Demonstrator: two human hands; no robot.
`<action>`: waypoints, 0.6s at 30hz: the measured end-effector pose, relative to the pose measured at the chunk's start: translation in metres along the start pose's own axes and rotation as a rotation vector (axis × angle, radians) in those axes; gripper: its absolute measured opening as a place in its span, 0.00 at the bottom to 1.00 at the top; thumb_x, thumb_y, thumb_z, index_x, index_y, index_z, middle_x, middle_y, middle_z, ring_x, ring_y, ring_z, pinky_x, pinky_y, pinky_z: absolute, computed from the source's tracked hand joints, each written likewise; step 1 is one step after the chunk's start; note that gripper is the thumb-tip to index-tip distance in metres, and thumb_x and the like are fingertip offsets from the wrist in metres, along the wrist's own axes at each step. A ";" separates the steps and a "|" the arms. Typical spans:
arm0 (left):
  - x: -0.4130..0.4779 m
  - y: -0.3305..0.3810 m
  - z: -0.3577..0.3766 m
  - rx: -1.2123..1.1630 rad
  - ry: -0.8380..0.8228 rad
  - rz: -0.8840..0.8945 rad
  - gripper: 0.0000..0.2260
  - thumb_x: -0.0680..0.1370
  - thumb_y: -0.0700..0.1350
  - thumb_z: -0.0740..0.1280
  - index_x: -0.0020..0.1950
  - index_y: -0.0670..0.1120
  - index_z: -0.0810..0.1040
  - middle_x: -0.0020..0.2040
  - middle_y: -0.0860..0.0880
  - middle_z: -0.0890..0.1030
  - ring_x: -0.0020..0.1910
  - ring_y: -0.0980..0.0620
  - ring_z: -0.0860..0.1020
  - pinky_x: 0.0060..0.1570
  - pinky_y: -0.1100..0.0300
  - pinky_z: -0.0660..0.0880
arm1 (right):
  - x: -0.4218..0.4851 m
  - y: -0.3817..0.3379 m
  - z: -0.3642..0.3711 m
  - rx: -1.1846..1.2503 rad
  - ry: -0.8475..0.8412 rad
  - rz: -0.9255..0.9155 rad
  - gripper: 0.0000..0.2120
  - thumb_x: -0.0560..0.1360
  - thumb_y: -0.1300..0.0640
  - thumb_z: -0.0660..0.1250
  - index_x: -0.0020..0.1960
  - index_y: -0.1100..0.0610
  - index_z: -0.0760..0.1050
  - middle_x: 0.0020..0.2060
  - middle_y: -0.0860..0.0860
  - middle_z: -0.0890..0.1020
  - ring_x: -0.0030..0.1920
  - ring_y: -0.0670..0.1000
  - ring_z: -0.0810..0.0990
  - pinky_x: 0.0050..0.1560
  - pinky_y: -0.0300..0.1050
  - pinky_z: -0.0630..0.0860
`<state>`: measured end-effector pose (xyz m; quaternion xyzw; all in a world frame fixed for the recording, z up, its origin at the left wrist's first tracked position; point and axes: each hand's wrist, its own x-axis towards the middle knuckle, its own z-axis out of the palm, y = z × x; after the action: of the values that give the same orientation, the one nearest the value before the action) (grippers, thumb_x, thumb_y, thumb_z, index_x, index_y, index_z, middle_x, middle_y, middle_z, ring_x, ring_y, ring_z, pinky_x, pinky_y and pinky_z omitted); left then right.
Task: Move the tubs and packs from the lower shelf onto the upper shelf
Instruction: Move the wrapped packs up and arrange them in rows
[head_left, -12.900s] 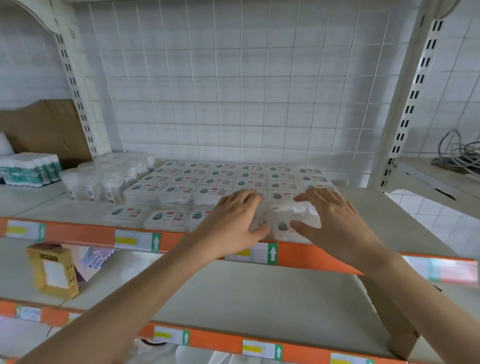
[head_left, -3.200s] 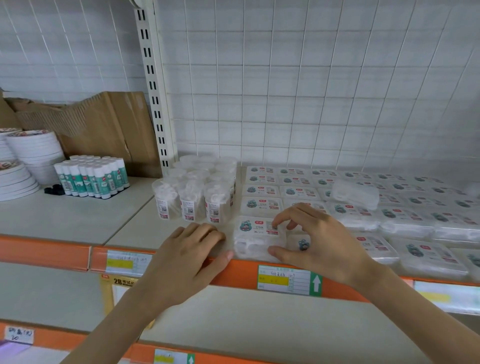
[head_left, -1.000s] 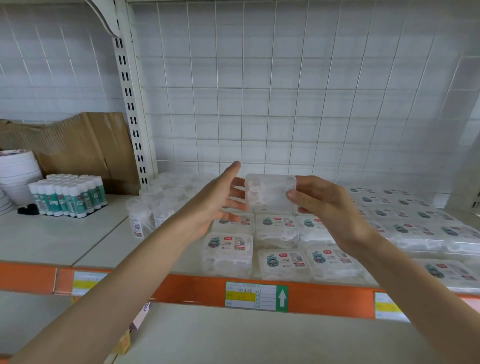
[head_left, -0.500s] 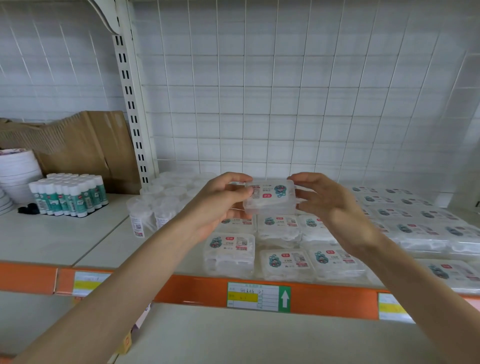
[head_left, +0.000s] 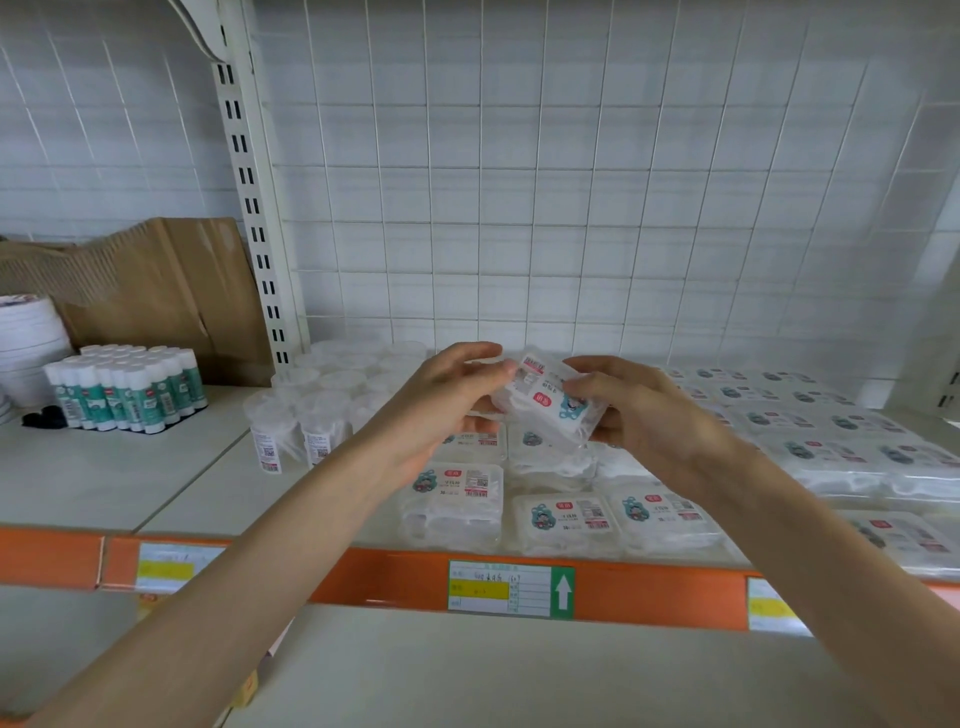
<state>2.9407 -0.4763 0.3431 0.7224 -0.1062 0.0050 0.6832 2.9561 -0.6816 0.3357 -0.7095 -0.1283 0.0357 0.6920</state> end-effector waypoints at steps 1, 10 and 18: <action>0.000 0.001 0.001 -0.006 -0.012 -0.020 0.18 0.79 0.48 0.69 0.68 0.46 0.73 0.57 0.47 0.83 0.52 0.48 0.83 0.48 0.56 0.80 | 0.000 0.000 0.000 0.030 0.020 0.002 0.16 0.75 0.60 0.69 0.62 0.58 0.76 0.50 0.57 0.85 0.51 0.56 0.84 0.53 0.49 0.79; -0.004 -0.002 0.012 0.089 -0.052 0.028 0.10 0.80 0.40 0.67 0.61 0.47 0.76 0.53 0.45 0.84 0.49 0.52 0.82 0.47 0.59 0.79 | -0.013 -0.001 0.008 0.106 0.004 0.003 0.17 0.76 0.64 0.67 0.64 0.63 0.73 0.52 0.57 0.85 0.54 0.57 0.84 0.64 0.57 0.76; -0.005 -0.003 0.007 0.211 -0.036 0.060 0.09 0.82 0.42 0.63 0.58 0.49 0.82 0.53 0.49 0.84 0.55 0.48 0.81 0.56 0.50 0.79 | -0.028 0.006 -0.006 -0.698 -0.026 -0.524 0.32 0.64 0.48 0.80 0.64 0.41 0.70 0.64 0.37 0.73 0.65 0.37 0.71 0.63 0.29 0.65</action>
<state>2.9355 -0.4824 0.3389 0.7869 -0.1390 0.0237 0.6008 2.9314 -0.6939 0.3266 -0.8438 -0.3171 -0.1779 0.3948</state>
